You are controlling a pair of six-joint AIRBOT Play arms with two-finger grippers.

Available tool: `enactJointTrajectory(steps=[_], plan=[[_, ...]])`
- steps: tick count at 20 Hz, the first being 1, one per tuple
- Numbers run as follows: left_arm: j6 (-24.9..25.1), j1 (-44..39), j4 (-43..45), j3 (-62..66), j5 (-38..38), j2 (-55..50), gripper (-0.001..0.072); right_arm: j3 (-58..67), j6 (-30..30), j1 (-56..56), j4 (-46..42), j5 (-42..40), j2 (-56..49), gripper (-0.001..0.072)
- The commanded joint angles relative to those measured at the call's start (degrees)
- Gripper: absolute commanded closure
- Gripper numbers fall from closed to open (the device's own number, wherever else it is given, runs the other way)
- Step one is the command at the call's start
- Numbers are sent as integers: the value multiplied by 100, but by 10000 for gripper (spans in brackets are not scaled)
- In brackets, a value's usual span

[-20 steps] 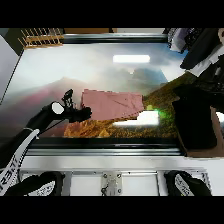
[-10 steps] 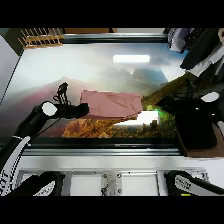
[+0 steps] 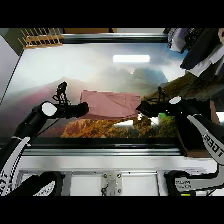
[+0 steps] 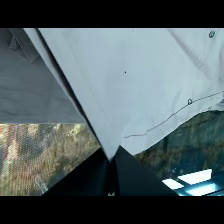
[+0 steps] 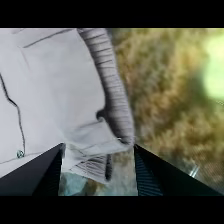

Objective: Fold the clothes and pants, and hang the long-sleeved shirts on hangers.

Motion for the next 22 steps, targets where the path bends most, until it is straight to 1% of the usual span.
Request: enactJointTrajectory(steps=[1,3,5,6,7,9,10,13,15,17,19,22], plan=[[-7,4,2,4,7,4,699,4,-140,96,105,-184,-7,254],[-7,4,2,4,9,4,699,4,-328,96,103,-184,61,256],[-7,4,2,4,9,4,699,4,-326,96,101,-184,76,265],[-7,4,2,4,9,4,699,4,-328,96,94,-181,76,384],[-7,4,2,4,9,4,699,4,-354,94,87,-184,85,489],[-7,4,2,4,9,4,699,4,-470,83,81,-184,114,506],[-7,4,4,4,9,4,699,4,-529,83,35,-181,162,689],[-7,22,-2,9,15,9,699,146,-610,83,-369,-92,439,698],[-4,175,4,229,-87,85,699,496,-610,83,-699,225,809,698],[55,396,0,817,-299,332,699,1123,-608,85,-933,748,1314,699],[83,579,-4,1676,-417,804,699,1910,-573,87,-929,1235,1882,699],[79,638,-20,2881,-463,1558,699,2962,-79,98,-824,1705,2728,699]])
